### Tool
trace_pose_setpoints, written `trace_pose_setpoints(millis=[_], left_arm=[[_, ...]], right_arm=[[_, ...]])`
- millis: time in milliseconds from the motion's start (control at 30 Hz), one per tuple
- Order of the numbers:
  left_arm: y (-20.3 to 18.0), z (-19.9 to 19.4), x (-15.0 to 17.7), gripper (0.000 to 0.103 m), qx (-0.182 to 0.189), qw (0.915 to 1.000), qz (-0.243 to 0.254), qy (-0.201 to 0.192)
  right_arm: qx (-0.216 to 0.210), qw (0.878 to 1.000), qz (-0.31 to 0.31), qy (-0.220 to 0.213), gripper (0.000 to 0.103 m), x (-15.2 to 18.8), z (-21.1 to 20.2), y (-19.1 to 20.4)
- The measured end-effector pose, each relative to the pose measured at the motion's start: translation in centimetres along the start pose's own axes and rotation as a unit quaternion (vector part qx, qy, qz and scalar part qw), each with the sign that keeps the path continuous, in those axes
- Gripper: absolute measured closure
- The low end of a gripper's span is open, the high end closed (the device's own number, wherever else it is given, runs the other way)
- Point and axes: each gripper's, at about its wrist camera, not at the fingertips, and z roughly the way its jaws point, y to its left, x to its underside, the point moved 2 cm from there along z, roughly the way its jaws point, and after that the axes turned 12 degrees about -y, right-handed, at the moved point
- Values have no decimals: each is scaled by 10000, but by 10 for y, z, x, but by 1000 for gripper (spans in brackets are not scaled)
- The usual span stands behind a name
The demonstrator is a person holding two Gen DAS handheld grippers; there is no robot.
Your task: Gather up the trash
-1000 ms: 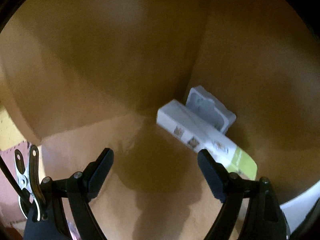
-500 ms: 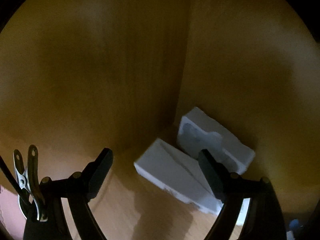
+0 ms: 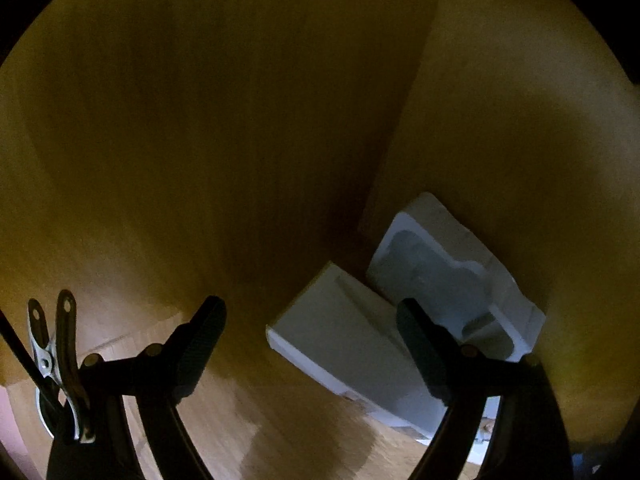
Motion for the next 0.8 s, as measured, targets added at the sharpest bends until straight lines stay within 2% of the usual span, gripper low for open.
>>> trace_pose_setpoints(millis=[100,167,333,400,433,533,667,800], left_arm=[[-1,-3,5,20,132,9999,-9,59],[-3,-8,8,21,179,9998,56,77],[-13,-19,17,21,224,9984,523,60],[-14,-18,14,21,148,9981,591,47],[-12,-17,10,21,-39,9980,632,-43],[-4,-10,-2,22,-275,9974,613,-245],[6,5,-8,21,-479,9968,594,-234],[16,23,-13,18,-228,9996,140,-123]], right_arm=[[29,10000,37,-78,49,-2,-3,1],[39,9999,33,-117,49,-3,-2,3],[57,9999,10,-135,49,-3,-4,3],[66,9999,77,-116,49,-3,-1,1],[76,9999,113,-102,49,-3,0,0],[91,9998,169,-85,49,-3,-5,-3],[87,9998,90,-128,49,-4,-6,-3],[83,9999,23,-124,49,-4,-7,-4]])
